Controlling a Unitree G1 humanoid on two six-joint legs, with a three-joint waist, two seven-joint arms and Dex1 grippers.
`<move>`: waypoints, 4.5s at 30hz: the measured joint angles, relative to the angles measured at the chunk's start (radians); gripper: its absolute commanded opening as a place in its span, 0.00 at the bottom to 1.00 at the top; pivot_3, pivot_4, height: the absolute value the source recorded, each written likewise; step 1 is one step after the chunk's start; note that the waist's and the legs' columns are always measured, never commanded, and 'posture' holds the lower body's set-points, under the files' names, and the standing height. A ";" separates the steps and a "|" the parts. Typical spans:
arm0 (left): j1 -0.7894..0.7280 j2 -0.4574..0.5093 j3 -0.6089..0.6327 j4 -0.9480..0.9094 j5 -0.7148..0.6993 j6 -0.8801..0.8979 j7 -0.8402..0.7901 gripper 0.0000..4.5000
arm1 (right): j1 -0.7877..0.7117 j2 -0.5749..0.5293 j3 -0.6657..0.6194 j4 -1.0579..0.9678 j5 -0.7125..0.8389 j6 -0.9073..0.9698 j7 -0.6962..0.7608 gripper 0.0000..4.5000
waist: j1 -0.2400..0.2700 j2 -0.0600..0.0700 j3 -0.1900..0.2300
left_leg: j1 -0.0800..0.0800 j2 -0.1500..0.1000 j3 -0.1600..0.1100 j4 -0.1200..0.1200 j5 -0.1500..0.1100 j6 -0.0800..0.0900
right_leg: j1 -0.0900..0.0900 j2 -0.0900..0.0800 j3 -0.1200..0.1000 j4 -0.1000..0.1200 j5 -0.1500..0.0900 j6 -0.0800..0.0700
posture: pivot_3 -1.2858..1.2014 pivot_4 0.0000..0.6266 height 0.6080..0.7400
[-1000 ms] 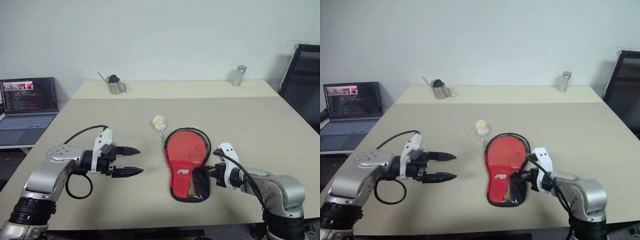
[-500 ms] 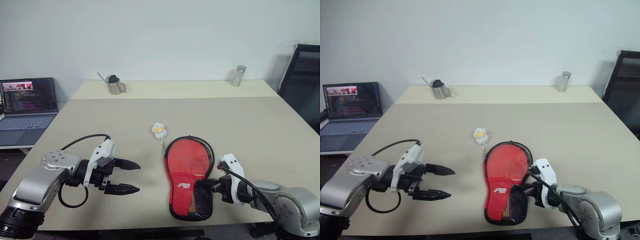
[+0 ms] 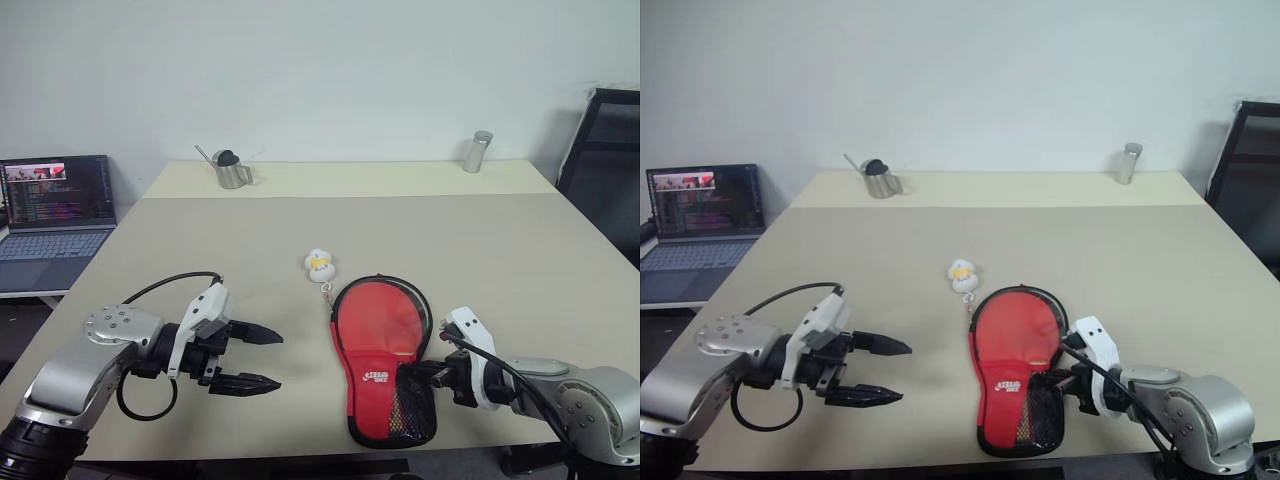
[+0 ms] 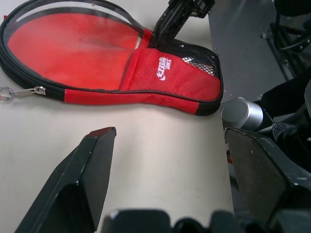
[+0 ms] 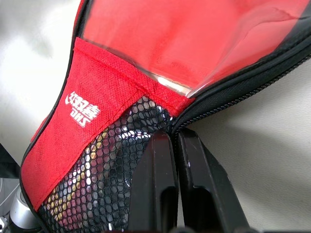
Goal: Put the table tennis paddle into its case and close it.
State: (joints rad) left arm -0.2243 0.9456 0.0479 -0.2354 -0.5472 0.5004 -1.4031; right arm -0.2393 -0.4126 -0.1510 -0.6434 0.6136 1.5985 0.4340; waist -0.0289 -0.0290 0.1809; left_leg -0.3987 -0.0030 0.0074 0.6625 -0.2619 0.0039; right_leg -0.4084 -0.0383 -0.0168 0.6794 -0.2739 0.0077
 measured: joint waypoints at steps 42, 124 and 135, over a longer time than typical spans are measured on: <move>-0.402 -0.363 -0.087 0.450 0.237 -0.009 0.512 1.00 | -0.074 -0.013 0.226 0.150 -0.127 -0.609 0.000 1.00 | 0.002 -0.001 0.000 | 0.000 -0.001 -0.002 0.002 0.000 0.000 | 0.001 0.000 -0.001 0.001 0.001 0.000 | 0.52 0.24 1.00; -1.078 -0.835 -0.239 1.615 0.869 -0.731 0.810 0.02 | -0.013 0.030 0.468 0.138 -0.435 -0.603 -0.105 1.00 | 0.027 -0.009 -0.006 | 0.000 -0.004 -0.004 0.003 0.000 0.000 | 0.003 -0.001 -0.005 0.001 0.000 0.001 | 0.52 0.24 1.00; -1.121 -0.909 -0.305 1.632 0.986 -0.815 0.935 0.02 | 0.002 0.062 0.469 0.113 -0.438 -0.569 -0.150 1.00 | 0.027 -0.009 -0.006 | 0.000 -0.003 -0.004 0.003 0.000 0.000 | 0.003 -0.001 -0.005 0.001 0.000 0.001 | 0.52 0.24 1.00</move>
State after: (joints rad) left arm -1.3448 0.0369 -0.2573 1.3966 0.4383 -0.3150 -0.4686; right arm -0.2376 -0.3503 0.3177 -0.5305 0.1760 1.0290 0.2835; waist -0.0015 -0.0382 0.1749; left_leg -0.3987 -0.0064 0.0031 0.6657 -0.2617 0.0038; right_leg -0.4053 -0.0390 -0.0221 0.6803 -0.2735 0.0087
